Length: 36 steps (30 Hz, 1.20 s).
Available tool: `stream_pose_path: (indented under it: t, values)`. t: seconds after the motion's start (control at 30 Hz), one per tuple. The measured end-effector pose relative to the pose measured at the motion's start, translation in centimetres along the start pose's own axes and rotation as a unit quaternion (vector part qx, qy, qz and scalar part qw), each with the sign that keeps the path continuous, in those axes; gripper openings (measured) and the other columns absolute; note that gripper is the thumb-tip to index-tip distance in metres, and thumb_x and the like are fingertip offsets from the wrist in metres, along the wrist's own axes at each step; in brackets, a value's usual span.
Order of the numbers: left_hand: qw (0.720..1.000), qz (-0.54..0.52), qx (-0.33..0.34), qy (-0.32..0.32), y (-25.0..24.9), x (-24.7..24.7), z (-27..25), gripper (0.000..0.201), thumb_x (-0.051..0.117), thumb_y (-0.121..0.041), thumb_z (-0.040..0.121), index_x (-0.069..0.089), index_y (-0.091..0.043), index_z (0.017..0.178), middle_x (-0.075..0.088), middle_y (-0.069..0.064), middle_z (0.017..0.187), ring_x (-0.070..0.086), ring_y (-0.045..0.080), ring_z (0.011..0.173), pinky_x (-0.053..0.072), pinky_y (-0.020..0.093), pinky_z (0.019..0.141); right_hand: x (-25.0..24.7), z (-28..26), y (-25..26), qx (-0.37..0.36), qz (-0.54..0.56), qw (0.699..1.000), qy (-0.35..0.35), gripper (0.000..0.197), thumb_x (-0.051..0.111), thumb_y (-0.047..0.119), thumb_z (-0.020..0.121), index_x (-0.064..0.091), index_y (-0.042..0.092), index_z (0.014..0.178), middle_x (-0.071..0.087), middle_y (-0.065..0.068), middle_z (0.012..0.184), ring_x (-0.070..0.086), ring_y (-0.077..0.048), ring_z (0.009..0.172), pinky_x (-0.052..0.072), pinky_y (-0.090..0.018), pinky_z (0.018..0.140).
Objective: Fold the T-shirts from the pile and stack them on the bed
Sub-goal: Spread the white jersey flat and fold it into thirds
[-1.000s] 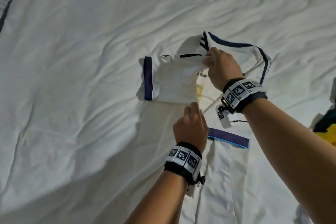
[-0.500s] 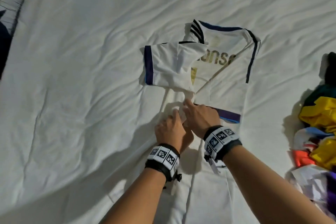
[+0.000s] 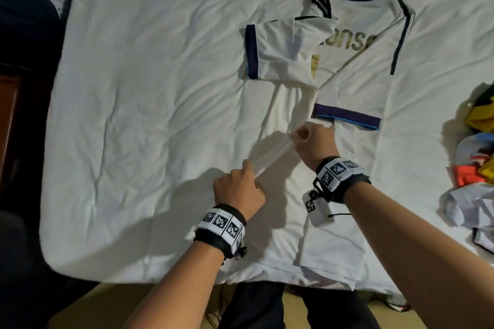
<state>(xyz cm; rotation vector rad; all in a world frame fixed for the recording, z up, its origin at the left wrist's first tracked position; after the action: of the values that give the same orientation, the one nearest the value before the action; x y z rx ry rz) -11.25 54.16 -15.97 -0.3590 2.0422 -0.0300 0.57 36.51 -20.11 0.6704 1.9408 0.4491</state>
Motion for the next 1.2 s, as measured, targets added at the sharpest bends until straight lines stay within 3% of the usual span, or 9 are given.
stream_pose_path:
  t: [0.17, 0.23, 0.37, 0.53, 0.67, 0.83, 0.93, 1.03, 1.2]
  values:
    - [0.981, -0.076, 0.169, 0.058, -4.6, 2.1, -4.9, 0.034, 0.053, -0.008, 0.093, 0.042, -0.016, 0.124, 0.065, 0.002, 0.086, 0.065, 0.027, 0.073, 0.054, 0.036, 0.069, -1.4, -0.8, -1.2, 0.012, 0.073, 0.996, -0.043, 0.010, 0.065, 0.013, 0.091, 0.075, 0.014, 0.094, 0.071, 0.000, 0.083, 0.066, -0.014, 0.076, 0.041, -0.006, 0.063]
    - [0.966, -0.113, 0.217, 0.078, -6.1, 2.6, -6.2, 0.026, 0.053, -0.016, 0.098, 0.046, -0.018, 0.123, 0.067, 0.000, 0.083, 0.063, 0.023, 0.068, 0.055, 0.035, 0.067, -1.3, -0.9, -2.1, 0.030, 0.074, 0.996, -0.044, 0.013, 0.063, 0.015, 0.094, 0.074, 0.013, 0.101, 0.070, 0.000, 0.085, 0.061, -0.009, 0.070, 0.038, -0.002, 0.056]
    - [0.981, -0.083, 0.174, 0.010, -4.8, 1.6, -5.0, 0.023, 0.051, -0.034, 0.100, 0.049, -0.017, 0.115, 0.066, 0.004, 0.091, 0.063, 0.028, 0.078, 0.054, 0.039, 0.069, -0.3, -1.4, -3.7, 0.086, 0.127, 0.988, -0.037, 0.033, 0.065, 0.030, 0.096, 0.056, 0.018, 0.125, 0.066, -0.001, 0.092, 0.061, -0.008, 0.072, 0.043, -0.020, 0.056]
    - [0.982, 0.096, 0.150, 0.058, -2.5, 3.7, -4.6, 0.035, 0.050, -0.047, 0.100, 0.055, -0.016, 0.113, 0.065, 0.008, 0.109, 0.064, 0.032, 0.100, 0.045, 0.040, 0.077, 0.7, -2.2, -4.2, 0.118, 0.172, 0.977, -0.045, 0.064, 0.074, 0.027, 0.089, 0.037, 0.021, 0.140, 0.068, -0.004, 0.094, 0.068, -0.021, 0.081, 0.057, -0.033, 0.067]
    - [0.977, 0.130, 0.155, 0.070, -2.4, 5.7, -6.3, 0.043, 0.053, -0.049, 0.094, 0.056, -0.013, 0.116, 0.065, 0.012, 0.105, 0.061, 0.033, 0.099, 0.045, 0.040, 0.076, 1.5, -2.9, -3.9, 0.132, 0.193, 0.972, -0.033, 0.073, 0.073, 0.020, 0.088, 0.029, 0.017, 0.146, 0.068, -0.010, 0.099, 0.066, -0.018, 0.082, 0.047, -0.021, 0.058]
    - [0.974, 0.146, 0.122, 0.123, -1.6, 7.0, -7.0, 0.039, 0.079, -0.040, 0.069, 0.069, -0.011, 0.093, 0.065, 0.010, 0.076, 0.063, 0.030, 0.070, 0.047, 0.036, 0.058, 3.7, -4.8, -3.3, 0.131, 0.142, 0.981, 0.031, 0.049, 0.073, 0.030, 0.088, 0.046, 0.015, 0.127, 0.063, -0.010, 0.109, 0.065, -0.025, 0.090, 0.061, -0.042, 0.073]
    - [0.976, 0.141, 0.140, 0.084, -2.4, 6.3, -7.4, 0.030, 0.083, -0.022, 0.067, 0.067, -0.010, 0.090, 0.064, 0.009, 0.066, 0.063, 0.029, 0.061, 0.049, 0.035, 0.054, 3.8, -5.7, -2.9, 0.115, 0.137, 0.983, 0.028, 0.039, 0.068, 0.027, 0.094, 0.050, 0.013, 0.125, 0.063, -0.006, 0.102, 0.062, -0.019, 0.081, 0.048, -0.024, 0.057]
    - [0.980, 0.101, 0.156, 0.075, -3.6, 4.4, -9.0, 0.025, 0.067, -0.010, 0.081, 0.058, -0.011, 0.104, 0.066, 0.008, 0.079, 0.065, 0.029, 0.071, 0.053, 0.038, 0.063, 2.9, -6.1, -3.1, 0.102, 0.154, 0.983, -0.007, 0.028, 0.064, 0.024, 0.096, 0.053, 0.015, 0.120, 0.060, 0.001, 0.089, 0.057, -0.010, 0.075, 0.041, -0.019, 0.055]
    - [0.978, 0.059, 0.189, 0.067, -4.0, 5.3, -9.3, 0.015, 0.054, -0.019, 0.099, 0.053, -0.013, 0.113, 0.064, 0.006, 0.096, 0.067, 0.028, 0.079, 0.051, 0.039, 0.064, 2.1, -6.6, -4.0, 0.107, 0.157, 0.981, -0.030, 0.023, 0.065, 0.025, 0.097, 0.053, 0.018, 0.115, 0.058, 0.003, 0.087, 0.054, -0.004, 0.070, 0.036, -0.011, 0.048]
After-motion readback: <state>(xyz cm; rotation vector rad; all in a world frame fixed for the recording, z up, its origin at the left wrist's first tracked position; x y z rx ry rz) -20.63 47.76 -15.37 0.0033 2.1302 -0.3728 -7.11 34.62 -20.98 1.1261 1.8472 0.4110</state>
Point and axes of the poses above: each hand's wrist, its own z-axis towards the middle knuckle, its own x-axis out of the palm, y = z × x, the point moved 8 cm from there along z, towards the middle knuckle
